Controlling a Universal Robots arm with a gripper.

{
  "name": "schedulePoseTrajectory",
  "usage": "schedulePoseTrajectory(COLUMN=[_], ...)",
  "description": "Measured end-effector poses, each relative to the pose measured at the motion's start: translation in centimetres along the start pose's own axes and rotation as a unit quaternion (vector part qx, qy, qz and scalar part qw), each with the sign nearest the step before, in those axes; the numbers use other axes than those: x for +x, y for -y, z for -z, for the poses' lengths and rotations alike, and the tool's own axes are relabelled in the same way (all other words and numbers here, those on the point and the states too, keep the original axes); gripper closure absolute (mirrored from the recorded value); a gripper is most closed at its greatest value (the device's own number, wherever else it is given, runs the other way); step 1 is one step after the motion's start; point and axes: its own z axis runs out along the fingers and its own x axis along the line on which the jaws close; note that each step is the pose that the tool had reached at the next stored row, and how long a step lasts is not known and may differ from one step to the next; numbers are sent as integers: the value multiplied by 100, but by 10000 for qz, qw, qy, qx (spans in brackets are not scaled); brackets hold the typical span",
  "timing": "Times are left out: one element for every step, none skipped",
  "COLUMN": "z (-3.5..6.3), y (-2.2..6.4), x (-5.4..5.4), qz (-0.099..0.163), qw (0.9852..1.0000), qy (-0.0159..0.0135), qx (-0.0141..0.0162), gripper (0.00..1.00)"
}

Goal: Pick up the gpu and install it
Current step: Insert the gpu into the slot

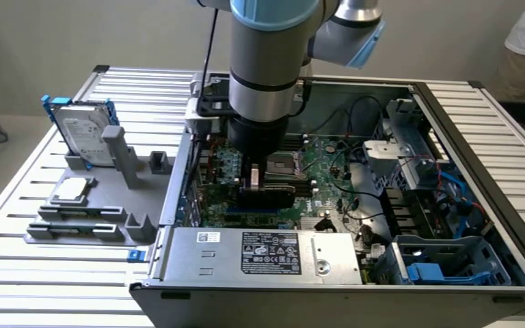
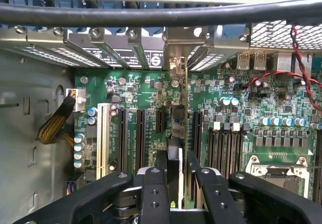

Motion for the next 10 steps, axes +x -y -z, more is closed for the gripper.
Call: schedulePoseTrajectory(z=[1, 1, 1, 1, 0, 0, 0, -1, -1, -3], y=[-1, -2, -3, -3, -3, -3, -3, -3, -3, -3], x=[1, 1, 1, 1, 1, 1, 1, 1, 1, 1], qz=[0, -1, -2, -2, -2, -2, -2, -2, -2, -3], qw=[10000, 10000, 10000, 10000, 10000, 10000, 10000, 10000, 10000, 10000], qy=[-2, -4, -5, -7, -8, -10, -11, -11, -12, -12], qx=[-2, -2, -3, -3, -3, -3, -3, -3, -3, -3], gripper=[74, 74, 74, 74, 74, 74, 74, 74, 74, 74])
